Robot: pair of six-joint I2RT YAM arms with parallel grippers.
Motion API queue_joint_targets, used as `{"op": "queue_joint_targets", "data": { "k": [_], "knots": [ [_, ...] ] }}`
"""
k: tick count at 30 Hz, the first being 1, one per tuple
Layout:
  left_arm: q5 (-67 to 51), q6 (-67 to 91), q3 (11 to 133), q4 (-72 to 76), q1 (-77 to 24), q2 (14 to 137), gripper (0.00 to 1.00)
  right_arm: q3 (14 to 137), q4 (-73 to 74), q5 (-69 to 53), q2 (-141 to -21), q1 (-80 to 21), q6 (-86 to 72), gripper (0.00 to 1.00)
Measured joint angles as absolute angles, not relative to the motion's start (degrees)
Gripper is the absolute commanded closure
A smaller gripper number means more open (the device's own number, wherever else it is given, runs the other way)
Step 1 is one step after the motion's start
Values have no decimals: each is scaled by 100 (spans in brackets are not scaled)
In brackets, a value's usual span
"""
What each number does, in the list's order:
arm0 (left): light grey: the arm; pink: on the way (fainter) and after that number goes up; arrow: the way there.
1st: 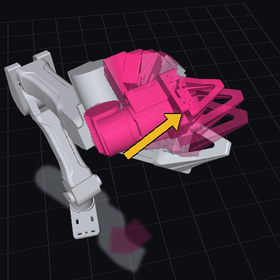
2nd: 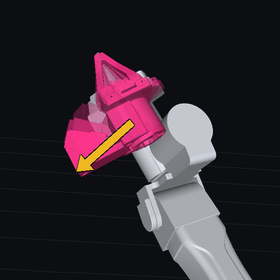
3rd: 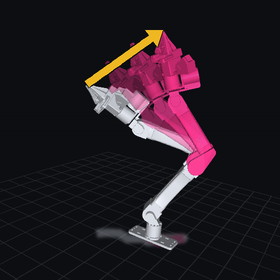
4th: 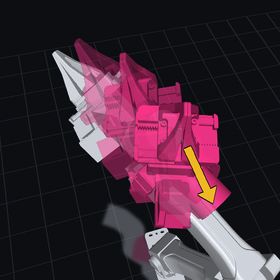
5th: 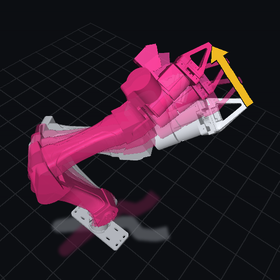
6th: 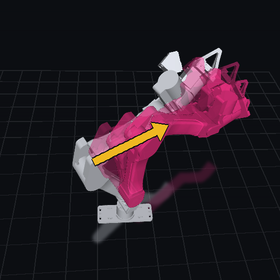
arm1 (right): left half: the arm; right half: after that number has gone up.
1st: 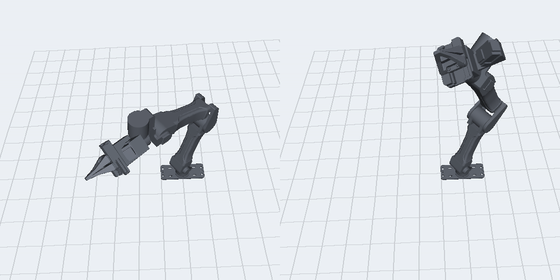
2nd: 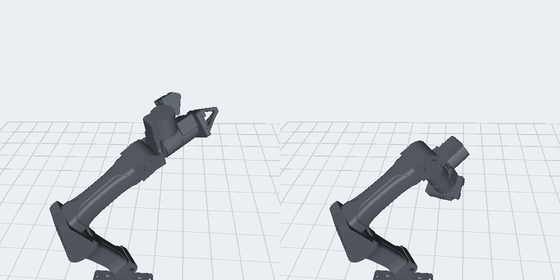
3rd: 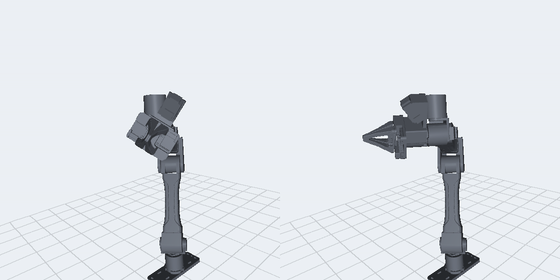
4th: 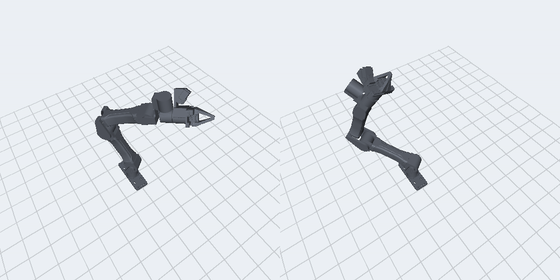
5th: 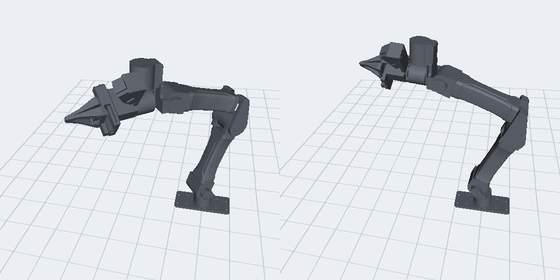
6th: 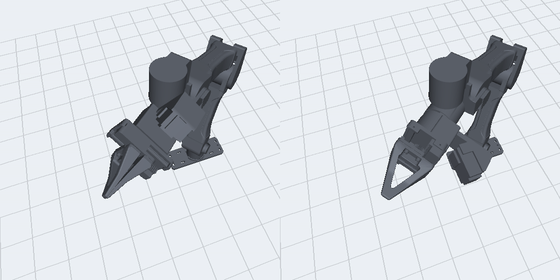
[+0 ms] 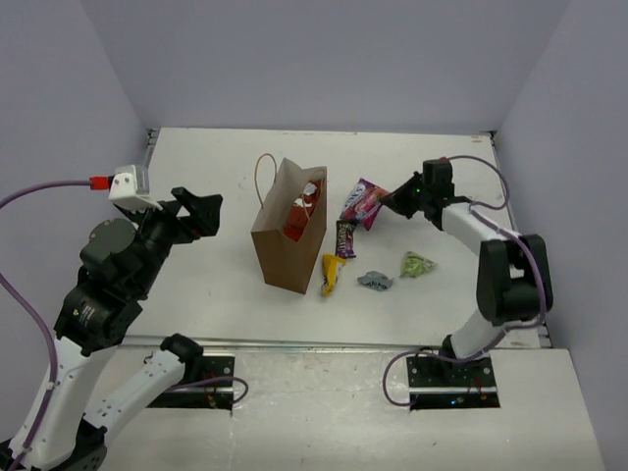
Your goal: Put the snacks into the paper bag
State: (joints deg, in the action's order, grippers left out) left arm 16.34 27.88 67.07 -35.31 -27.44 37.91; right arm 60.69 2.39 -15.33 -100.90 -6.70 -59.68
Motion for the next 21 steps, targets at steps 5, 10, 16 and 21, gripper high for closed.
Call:
{"op": "queue_joint_targets", "data": {
  "k": [5, 10, 16, 21],
  "knots": [
    [1627, 2790, 6707, -3533, -2744, 3785, 0, 5931, 611, -1229, -8034, -1221, -5328, 100],
    [1625, 2792, 6707, -3538, -2744, 3747, 0, 6451, 1190, -952, -6689, -1708, -4766, 100],
    [1625, 2812, 6707, -3544, -2744, 3662, 0, 7408, 1557, -1160, -6012, -2115, -4329, 100],
    [1623, 2849, 6681, -3540, -2744, 3651, 0, 7955, 1594, -1413, -5787, -2757, -4023, 100]
  ]
}}
